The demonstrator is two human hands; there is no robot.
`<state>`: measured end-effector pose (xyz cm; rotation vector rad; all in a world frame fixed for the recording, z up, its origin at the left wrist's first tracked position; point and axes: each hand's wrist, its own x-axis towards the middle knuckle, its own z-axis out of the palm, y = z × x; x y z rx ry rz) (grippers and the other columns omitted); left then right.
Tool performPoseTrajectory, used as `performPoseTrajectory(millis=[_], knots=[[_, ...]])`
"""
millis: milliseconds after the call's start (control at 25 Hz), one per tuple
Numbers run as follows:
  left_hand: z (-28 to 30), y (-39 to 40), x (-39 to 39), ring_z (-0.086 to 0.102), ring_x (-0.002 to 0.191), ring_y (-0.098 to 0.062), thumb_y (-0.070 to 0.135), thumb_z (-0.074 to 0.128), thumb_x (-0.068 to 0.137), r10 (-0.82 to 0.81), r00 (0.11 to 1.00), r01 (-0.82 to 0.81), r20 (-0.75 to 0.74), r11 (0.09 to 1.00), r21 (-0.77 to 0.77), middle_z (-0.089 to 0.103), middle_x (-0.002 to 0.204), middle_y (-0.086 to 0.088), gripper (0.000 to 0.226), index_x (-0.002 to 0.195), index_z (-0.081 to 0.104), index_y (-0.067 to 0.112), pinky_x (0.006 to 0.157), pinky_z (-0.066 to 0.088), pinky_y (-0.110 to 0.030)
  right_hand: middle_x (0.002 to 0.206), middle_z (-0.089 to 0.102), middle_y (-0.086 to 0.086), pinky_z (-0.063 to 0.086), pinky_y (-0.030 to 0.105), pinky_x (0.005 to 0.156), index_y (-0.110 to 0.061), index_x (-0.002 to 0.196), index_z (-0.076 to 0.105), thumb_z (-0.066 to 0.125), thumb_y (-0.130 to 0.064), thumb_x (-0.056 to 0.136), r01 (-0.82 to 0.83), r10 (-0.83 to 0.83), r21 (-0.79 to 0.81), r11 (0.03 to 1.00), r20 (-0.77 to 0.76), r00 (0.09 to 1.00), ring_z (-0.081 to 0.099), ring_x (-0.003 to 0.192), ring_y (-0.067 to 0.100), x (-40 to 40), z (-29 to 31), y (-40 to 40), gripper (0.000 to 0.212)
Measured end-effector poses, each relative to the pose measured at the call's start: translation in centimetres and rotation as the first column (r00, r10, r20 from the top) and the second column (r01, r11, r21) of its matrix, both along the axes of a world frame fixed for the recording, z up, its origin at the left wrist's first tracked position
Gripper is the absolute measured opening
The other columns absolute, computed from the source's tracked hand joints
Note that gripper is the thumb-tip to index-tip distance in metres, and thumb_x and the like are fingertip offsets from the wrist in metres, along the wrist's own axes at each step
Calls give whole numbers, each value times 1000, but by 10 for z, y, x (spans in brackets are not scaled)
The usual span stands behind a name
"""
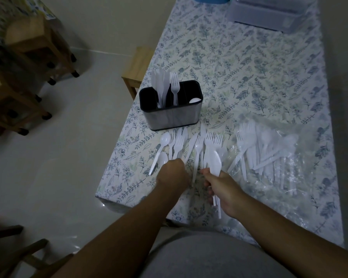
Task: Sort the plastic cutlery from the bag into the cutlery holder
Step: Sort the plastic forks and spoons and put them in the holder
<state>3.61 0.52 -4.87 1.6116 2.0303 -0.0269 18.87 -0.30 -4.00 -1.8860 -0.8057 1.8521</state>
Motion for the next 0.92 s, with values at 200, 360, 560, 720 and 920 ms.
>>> performPoseTrajectory(millis=[200,360,560,720,920], knots=[[2,-13,1,64,87,-23,38,56,95,14,999,-13,46,1000,-26,59,90,-5,31,103,57,8,65,45,-29,67,50,0,37,28,48,-13,100,66,64,-35,97,30,-30,-5,1000,12,999,42,51,14,-1,-3,4,22],[4,-8,9,66,85,-24,47,45,99,26,995,-27,94,1000,12,57,85,-3,39,100,55,10,66,49,-31,70,45,1,36,31,56,-15,108,67,50,-49,100,47,-47,-42,998,-1,999,41,59,15,1,-2,4,39],[4,7,23,61,83,-18,39,59,95,33,990,-34,140,999,6,54,84,1,31,104,57,9,61,40,-25,90,64,-3,45,33,76,-16,124,61,49,-46,103,53,-53,16,998,13,998,59,82,14,5,-6,2,38],[-8,-2,12,64,77,-20,28,59,90,91,983,-87,161,996,-33,60,84,-1,17,89,56,11,60,48,-27,86,59,1,39,26,51,-18,116,63,55,-37,102,60,-60,1,998,-10,998,49,65,15,12,-8,0,25],[-13,-11,2,49,51,-11,23,60,85,125,981,-118,151,991,-54,47,60,2,26,65,46,14,43,32,-19,72,41,2,32,26,44,-13,117,60,66,-38,95,37,-37,-32,999,-23,999,37,59,17,13,-9,0,34]])
